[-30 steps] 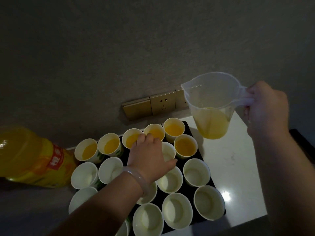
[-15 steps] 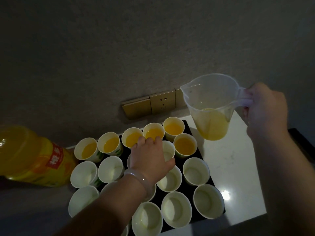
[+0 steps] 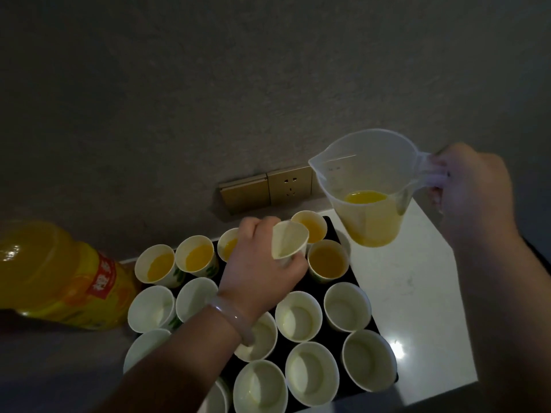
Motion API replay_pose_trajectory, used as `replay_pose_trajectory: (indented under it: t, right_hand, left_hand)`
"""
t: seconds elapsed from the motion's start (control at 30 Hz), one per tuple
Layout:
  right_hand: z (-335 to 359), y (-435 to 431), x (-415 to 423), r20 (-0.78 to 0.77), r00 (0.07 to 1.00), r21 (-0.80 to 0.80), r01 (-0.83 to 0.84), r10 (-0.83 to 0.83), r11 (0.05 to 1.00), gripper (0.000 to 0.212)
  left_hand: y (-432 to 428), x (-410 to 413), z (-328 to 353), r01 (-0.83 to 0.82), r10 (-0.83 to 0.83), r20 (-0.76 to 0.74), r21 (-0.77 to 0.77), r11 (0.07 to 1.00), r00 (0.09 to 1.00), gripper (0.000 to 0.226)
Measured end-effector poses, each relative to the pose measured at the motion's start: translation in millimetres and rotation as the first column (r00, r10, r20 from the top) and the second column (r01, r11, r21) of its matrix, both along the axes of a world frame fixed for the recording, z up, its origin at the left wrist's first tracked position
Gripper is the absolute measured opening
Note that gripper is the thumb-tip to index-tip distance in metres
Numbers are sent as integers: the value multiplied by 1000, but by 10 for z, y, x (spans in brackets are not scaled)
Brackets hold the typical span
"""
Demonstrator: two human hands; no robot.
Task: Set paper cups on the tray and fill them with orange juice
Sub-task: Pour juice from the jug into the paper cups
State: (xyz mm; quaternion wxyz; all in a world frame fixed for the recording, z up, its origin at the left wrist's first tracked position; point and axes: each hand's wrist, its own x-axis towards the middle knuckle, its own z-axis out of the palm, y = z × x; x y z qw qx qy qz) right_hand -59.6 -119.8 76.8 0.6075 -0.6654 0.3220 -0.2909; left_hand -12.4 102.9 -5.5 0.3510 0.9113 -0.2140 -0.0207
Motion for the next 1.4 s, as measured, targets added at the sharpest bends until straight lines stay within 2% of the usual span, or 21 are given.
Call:
replay_pose_trajectory:
  t: [0.13, 0.27, 0.37, 0.5, 0.67, 0.9, 1.2, 1.4]
  right_hand:
    - [57, 53, 53, 40, 991, -20, -126, 127, 992, 19]
    - [128, 117, 84, -68, 981, -146, -188, 179, 971, 21]
    - [221, 181, 110, -109, 968, -170, -244, 227, 955, 22]
    - [334, 254, 172, -101, 956, -202, -292, 277, 935, 31]
    - [496, 367, 278, -268, 902, -391, -424, 339, 817, 31]
    - [570, 509, 377, -409, 874, -598, -474, 263, 646, 38]
    - [606, 588, 459, -451, 864, -694, -496, 222, 521, 38]
    - [641, 647, 484, -490, 850, -753, -524, 192, 398, 38]
  left_hand:
    - [88, 168, 101, -19, 19, 9, -80, 997, 1000, 54]
    - [168, 255, 162, -1, 4, 36, -64, 998, 999, 57]
    - [214, 283, 169, 23, -21, 35, -46, 999, 999, 62]
    - [260, 281, 180, 25, -24, 14, -60, 998, 1000, 70]
    - [287, 307, 165, 26, -26, -8, -49, 998, 1000, 72]
    - [310, 351, 144, 19, -20, -32, -48, 999, 999, 81]
    - [296, 357, 117, 22, -23, -49, -19, 1000, 999, 86]
    - [265, 359, 85, 8, -9, -52, -18, 1000, 999, 82]
